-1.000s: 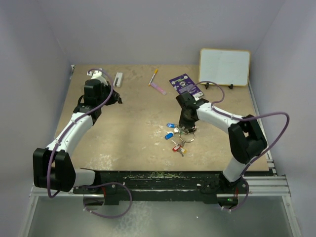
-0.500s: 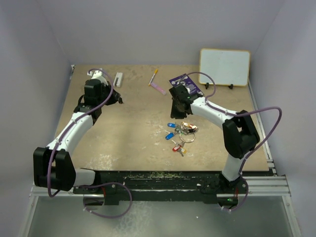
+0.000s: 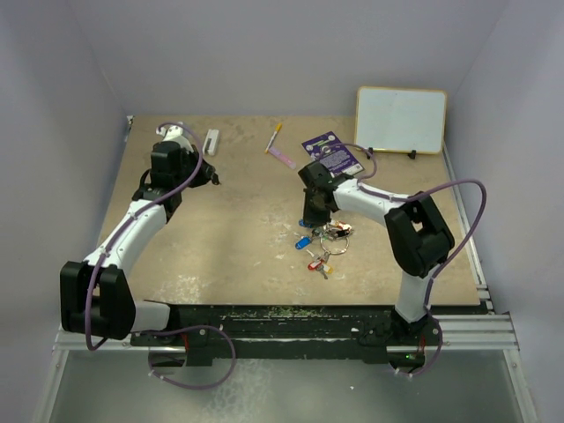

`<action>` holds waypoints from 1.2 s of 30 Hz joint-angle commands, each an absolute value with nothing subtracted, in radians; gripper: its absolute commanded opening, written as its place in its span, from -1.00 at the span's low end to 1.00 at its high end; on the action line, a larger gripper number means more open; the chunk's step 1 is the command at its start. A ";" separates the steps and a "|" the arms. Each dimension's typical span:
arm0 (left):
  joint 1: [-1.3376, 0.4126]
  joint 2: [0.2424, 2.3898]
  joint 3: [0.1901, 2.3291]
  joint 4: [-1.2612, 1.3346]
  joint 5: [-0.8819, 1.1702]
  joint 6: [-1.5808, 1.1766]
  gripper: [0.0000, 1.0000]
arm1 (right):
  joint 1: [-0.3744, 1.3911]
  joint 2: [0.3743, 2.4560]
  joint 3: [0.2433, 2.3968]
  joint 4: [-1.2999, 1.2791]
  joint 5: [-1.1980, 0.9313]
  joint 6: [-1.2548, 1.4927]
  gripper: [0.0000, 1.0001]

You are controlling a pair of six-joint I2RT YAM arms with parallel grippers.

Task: Put the keys on the keyring

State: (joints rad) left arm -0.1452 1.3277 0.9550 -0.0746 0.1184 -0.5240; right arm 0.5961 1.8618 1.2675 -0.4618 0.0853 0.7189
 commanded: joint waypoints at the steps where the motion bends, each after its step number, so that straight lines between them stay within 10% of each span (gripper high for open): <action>1: -0.140 1.323 0.944 -0.027 0.123 -0.535 -0.92 | 0.628 1.858 1.244 -0.446 0.010 0.706 -0.52; 15: -0.140 1.328 0.939 -0.020 0.124 -0.544 -0.92 | 0.756 1.944 1.332 -0.486 -0.218 0.644 -0.50; 36: -0.140 1.330 0.936 -0.018 0.142 -0.558 -0.92 | 0.542 1.779 1.275 -0.687 0.082 0.701 -0.29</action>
State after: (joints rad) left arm -0.1452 1.3315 0.9363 -0.0685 0.1272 -0.5404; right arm 0.5705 1.7905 1.3113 -0.6506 0.0410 0.6968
